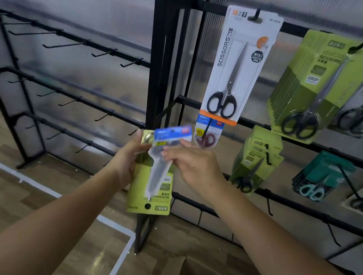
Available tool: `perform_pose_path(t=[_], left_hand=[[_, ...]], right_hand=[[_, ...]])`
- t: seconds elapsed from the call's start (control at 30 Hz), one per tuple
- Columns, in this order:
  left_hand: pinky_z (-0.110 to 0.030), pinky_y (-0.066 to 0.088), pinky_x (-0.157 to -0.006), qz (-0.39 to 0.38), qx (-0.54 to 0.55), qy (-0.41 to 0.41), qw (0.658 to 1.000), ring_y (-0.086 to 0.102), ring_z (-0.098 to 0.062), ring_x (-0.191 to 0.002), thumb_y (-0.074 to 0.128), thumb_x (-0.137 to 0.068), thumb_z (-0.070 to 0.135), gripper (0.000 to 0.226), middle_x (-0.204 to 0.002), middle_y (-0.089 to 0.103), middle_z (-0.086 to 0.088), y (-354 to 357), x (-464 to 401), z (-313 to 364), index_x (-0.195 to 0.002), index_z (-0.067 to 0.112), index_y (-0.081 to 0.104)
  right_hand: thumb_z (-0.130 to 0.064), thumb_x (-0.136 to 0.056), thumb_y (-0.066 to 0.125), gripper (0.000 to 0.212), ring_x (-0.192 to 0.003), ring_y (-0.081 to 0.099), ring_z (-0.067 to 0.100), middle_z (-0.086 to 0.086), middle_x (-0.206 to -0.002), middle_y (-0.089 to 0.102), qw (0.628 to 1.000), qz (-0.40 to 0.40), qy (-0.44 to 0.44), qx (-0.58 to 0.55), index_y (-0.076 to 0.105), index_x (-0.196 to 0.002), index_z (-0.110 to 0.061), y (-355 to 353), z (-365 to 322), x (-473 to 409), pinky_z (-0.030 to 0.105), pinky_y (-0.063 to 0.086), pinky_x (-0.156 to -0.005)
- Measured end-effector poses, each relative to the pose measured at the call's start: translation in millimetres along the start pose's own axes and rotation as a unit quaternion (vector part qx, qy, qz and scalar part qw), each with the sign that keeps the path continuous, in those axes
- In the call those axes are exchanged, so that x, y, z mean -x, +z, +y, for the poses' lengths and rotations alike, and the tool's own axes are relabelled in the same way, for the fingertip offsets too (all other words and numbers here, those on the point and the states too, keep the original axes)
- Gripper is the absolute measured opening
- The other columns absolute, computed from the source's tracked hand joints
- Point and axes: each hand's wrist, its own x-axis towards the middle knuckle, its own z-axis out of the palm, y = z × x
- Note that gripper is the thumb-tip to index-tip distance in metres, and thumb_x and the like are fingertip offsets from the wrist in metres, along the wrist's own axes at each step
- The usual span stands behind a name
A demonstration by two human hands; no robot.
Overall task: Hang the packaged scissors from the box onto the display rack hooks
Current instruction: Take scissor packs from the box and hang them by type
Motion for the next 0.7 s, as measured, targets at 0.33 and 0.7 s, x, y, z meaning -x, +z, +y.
perform_pose_path(t=[0.33, 0.7], left_hand=[[-0.025, 0.056, -0.052, 0.095, 0.037, 0.076, 0.992, 0.065, -0.014, -0.053, 0.063, -0.080, -0.008, 0.017, -0.065, 0.069, -0.001, 13, -6, -4, -0.081, 0.009, 0.062], [-0.020, 0.055, -0.058, 0.033, -0.143, 0.104, 0.984, 0.067, -0.011, -0.068, 0.066, -0.080, -0.005, 0.019, -0.079, 0.071, 0.001, 20, -10, -31, -0.092, 0.010, 0.068]], right_hand=[[0.028, -0.068, 0.047, 0.046, -0.125, 0.047, 0.023, 0.010, -0.121, 0.059, 0.970, 0.038, 0.237, -0.045, 0.068, -0.101, 0.005, 15, 26, 32, 0.023, 0.033, -0.109], [0.010, -0.082, 0.060, 0.047, -0.119, 0.050, 0.017, 0.009, -0.127, 0.057, 0.870, 0.106, 0.469, -0.114, 0.056, -0.126, -0.006, 6, 50, 29, 0.020, 0.040, -0.097]])
